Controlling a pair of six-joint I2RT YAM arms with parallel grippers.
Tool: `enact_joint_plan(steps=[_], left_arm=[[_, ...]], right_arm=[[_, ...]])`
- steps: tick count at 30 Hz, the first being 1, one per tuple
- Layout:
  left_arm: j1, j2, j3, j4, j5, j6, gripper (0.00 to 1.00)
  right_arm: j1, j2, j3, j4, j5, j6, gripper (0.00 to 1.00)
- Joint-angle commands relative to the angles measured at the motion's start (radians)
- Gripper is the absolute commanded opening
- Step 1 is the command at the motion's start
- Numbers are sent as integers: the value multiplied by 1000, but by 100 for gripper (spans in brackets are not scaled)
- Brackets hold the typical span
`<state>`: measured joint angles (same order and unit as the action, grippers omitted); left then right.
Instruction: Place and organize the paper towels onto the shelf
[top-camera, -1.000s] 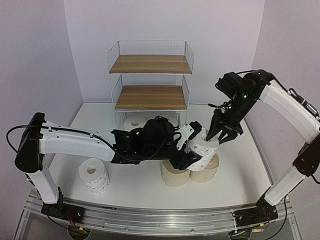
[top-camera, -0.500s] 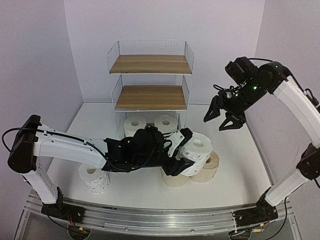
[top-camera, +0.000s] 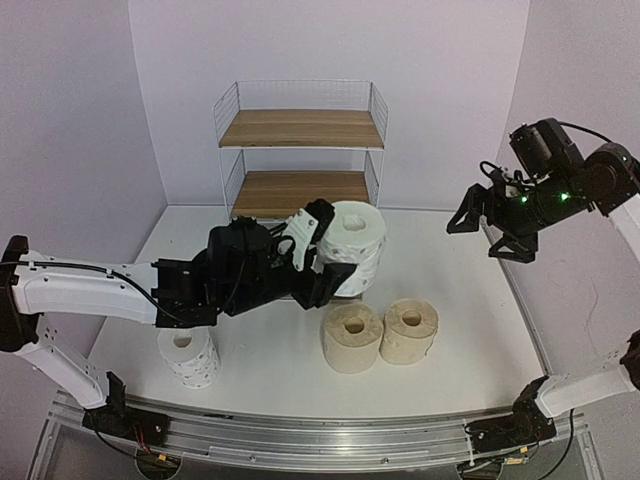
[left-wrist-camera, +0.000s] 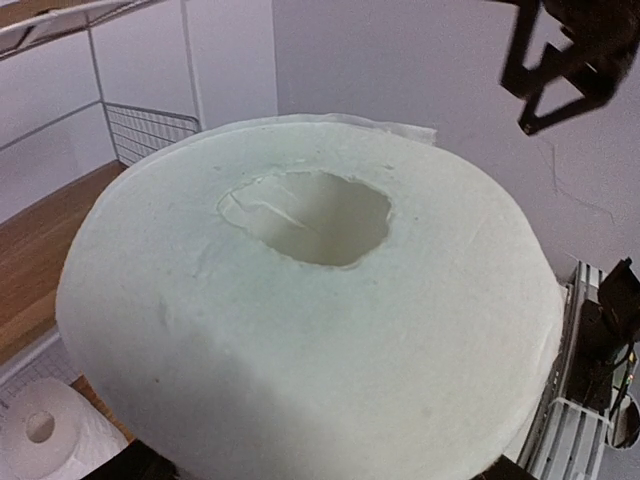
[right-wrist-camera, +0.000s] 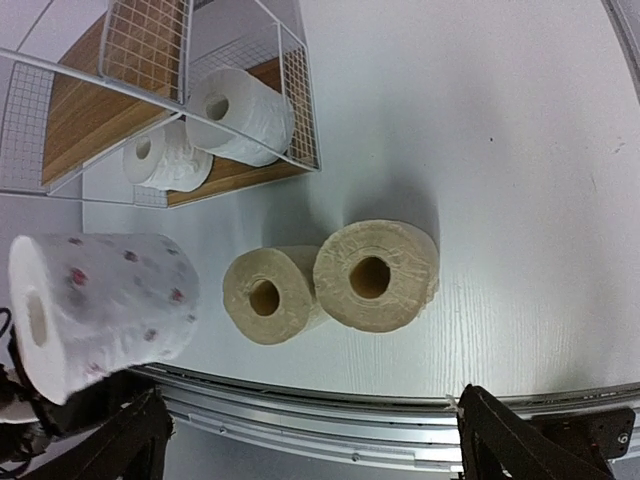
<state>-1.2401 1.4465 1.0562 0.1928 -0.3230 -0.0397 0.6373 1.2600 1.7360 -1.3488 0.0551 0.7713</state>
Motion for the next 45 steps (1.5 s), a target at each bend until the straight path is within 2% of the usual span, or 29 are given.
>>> enact_joint_plan(steps=[1,6,13,24,45], left_arm=[[111,-42,91,48,-34,29,0],[180,-15,150,58,-27,76,0],[241,24,214,44,5,66,0],[258,50,205,56,16,64,0],[314,208,324,125,83,22,0]], right_arm=[[-3,-69,-72,-30,103,25,98],[-4,-125,-133,17,156,33,98],[-4,-140,-141,26,155,18,98],[-4,-151,-143,28,166,6,98],[-3,-175,-171,37,185,37,98]])
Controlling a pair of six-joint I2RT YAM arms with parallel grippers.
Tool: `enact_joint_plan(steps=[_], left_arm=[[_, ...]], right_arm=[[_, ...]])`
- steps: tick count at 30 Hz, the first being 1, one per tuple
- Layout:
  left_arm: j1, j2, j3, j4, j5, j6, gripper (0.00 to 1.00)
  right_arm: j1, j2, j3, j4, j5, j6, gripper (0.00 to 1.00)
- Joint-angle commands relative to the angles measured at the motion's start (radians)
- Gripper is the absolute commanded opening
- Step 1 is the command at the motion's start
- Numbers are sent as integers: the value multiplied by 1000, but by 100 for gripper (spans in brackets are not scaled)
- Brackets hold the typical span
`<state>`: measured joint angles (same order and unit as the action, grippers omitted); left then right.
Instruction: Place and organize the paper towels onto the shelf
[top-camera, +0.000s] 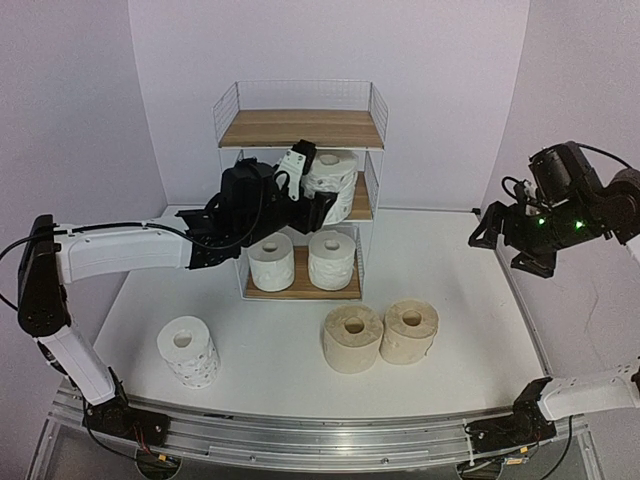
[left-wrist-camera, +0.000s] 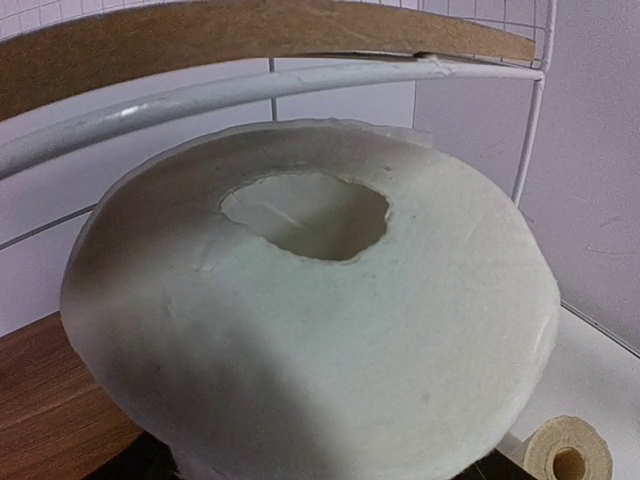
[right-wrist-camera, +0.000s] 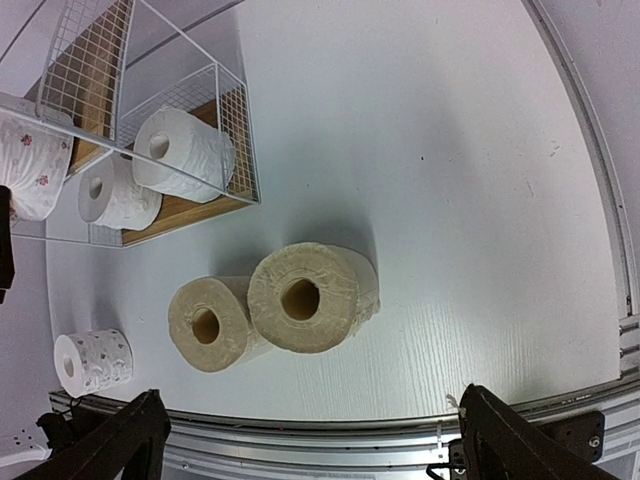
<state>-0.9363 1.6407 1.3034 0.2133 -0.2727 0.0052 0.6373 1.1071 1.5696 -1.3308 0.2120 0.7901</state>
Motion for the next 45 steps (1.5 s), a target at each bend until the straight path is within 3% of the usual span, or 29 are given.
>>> enact_joint_plan(steps=[1,17,24,35,45], left_arm=[[13,20,81,106,40,-27,0],[20,138,185,105,98,-41,1],[20,170,215,99,81,-31,18],[20,221,268,91,23,-7,26],[19,249,299,90,-10,23,44]], right_arm=[[-3,-24,-5,20,31,20,98],[-4,-45,-22,31,50,28,97],[-4,-52,-34,33,62,22,98],[-4,-58,-32,33,81,6,97],[-4,-67,-40,35,90,6,97]])
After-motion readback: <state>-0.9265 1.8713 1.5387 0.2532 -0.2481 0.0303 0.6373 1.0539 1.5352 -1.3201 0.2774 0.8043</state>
